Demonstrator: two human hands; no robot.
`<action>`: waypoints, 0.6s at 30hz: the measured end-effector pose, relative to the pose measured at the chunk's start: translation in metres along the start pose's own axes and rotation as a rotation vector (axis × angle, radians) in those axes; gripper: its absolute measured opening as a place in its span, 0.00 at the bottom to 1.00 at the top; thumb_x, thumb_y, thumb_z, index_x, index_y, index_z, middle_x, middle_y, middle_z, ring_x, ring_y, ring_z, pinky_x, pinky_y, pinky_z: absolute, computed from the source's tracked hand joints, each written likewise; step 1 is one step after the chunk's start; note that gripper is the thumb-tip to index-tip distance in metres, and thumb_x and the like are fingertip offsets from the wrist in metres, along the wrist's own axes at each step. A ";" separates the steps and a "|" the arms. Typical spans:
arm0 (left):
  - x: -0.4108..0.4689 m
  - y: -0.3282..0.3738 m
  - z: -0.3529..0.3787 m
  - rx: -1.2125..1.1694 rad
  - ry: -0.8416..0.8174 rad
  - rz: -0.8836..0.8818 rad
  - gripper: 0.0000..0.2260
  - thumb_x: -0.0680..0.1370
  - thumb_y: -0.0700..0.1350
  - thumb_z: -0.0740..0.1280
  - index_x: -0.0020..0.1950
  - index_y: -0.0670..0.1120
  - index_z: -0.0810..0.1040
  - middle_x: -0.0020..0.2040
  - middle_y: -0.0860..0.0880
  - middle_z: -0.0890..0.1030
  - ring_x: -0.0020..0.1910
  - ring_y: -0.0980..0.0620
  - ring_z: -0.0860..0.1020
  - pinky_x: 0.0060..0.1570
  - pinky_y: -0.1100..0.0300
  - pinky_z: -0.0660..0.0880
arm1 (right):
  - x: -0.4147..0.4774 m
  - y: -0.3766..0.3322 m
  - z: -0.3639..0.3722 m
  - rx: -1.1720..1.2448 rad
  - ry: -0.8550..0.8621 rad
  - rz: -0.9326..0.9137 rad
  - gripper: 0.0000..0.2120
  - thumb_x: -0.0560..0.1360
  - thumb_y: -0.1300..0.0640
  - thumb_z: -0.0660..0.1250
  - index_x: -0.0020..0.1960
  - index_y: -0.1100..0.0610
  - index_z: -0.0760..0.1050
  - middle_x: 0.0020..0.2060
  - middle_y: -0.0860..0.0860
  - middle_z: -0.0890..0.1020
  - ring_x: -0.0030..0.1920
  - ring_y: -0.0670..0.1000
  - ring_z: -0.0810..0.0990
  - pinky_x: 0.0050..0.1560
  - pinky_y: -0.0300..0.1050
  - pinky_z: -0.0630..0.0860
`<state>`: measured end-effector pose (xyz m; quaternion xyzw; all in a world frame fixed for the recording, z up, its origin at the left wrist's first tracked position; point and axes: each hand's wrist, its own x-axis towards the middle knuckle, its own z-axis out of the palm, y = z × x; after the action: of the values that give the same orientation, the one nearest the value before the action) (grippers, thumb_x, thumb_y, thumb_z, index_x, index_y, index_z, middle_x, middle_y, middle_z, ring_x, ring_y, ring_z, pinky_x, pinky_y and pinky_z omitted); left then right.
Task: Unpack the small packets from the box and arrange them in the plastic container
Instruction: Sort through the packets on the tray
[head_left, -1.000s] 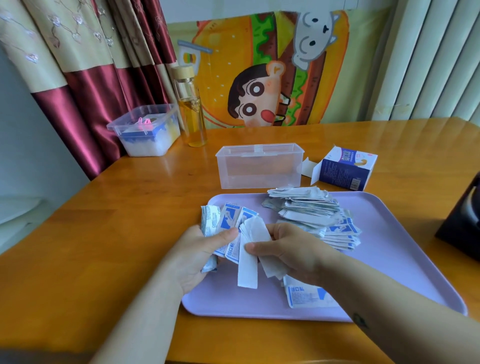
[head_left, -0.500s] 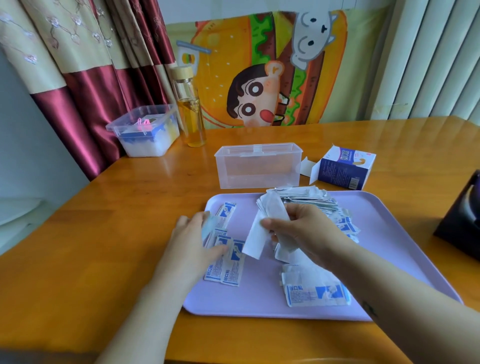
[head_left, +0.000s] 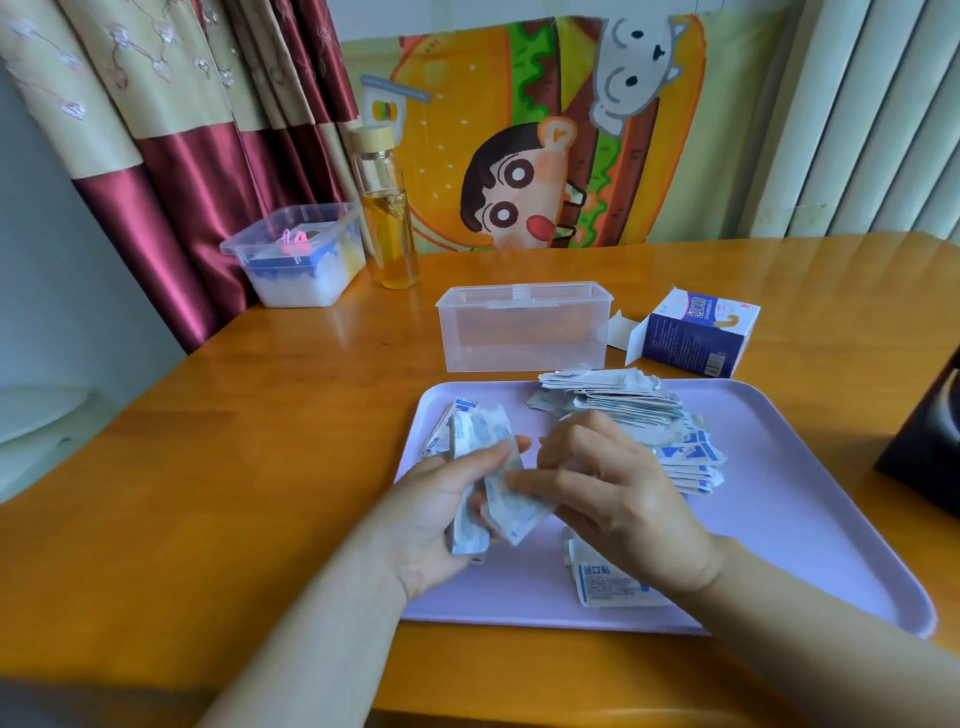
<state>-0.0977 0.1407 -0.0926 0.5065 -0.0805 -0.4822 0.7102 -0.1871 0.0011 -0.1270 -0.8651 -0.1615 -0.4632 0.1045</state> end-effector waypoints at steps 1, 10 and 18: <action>0.002 0.000 0.000 -0.022 0.035 0.020 0.07 0.76 0.42 0.64 0.47 0.42 0.81 0.40 0.43 0.82 0.39 0.47 0.80 0.47 0.54 0.76 | -0.001 0.001 -0.001 0.009 -0.005 0.002 0.09 0.75 0.63 0.66 0.54 0.59 0.78 0.42 0.51 0.72 0.41 0.54 0.72 0.44 0.38 0.70; -0.003 0.004 -0.008 -0.139 0.070 -0.076 0.07 0.76 0.42 0.62 0.44 0.42 0.78 0.35 0.46 0.75 0.20 0.57 0.66 0.21 0.69 0.67 | 0.004 0.000 -0.015 -0.001 0.103 -0.043 0.07 0.77 0.60 0.63 0.40 0.58 0.72 0.40 0.54 0.82 0.49 0.54 0.76 0.52 0.42 0.74; -0.007 0.001 -0.005 0.334 -0.180 0.058 0.11 0.71 0.45 0.71 0.49 0.42 0.77 0.35 0.52 0.77 0.31 0.60 0.71 0.23 0.69 0.59 | 0.005 0.003 -0.011 -0.074 0.066 -0.041 0.08 0.77 0.57 0.66 0.42 0.59 0.80 0.47 0.49 0.74 0.48 0.54 0.73 0.49 0.44 0.72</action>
<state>-0.0976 0.1491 -0.0921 0.5697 -0.2374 -0.4848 0.6197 -0.1916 -0.0041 -0.1175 -0.8490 -0.1585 -0.4994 0.0680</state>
